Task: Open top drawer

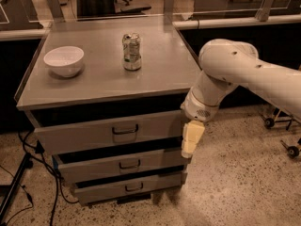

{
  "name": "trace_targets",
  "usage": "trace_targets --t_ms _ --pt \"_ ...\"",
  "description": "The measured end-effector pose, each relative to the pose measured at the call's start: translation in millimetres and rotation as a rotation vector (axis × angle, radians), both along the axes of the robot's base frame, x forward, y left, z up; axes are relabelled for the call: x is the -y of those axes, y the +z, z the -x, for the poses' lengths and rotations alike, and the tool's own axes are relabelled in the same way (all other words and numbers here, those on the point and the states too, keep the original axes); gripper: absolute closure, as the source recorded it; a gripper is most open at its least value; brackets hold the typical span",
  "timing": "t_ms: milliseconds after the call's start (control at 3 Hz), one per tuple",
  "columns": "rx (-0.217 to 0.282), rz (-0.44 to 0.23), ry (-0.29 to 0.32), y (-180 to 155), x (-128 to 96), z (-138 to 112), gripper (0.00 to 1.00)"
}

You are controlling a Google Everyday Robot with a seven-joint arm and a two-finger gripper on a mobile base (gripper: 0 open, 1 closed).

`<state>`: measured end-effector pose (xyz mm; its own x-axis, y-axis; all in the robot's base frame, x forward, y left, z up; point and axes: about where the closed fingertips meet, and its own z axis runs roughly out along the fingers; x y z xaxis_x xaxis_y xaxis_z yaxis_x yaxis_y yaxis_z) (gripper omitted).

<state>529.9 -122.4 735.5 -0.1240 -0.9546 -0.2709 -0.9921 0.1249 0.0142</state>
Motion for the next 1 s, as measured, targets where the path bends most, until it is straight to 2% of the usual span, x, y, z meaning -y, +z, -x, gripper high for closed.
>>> trace_targets --t_ms 667,1000 --pt "0.007 0.005 0.014 -23.0 -6.6 -40.0 0.0" --pt "-0.001 0.007 0.018 -34.1 -9.0 -47.4 0.0"
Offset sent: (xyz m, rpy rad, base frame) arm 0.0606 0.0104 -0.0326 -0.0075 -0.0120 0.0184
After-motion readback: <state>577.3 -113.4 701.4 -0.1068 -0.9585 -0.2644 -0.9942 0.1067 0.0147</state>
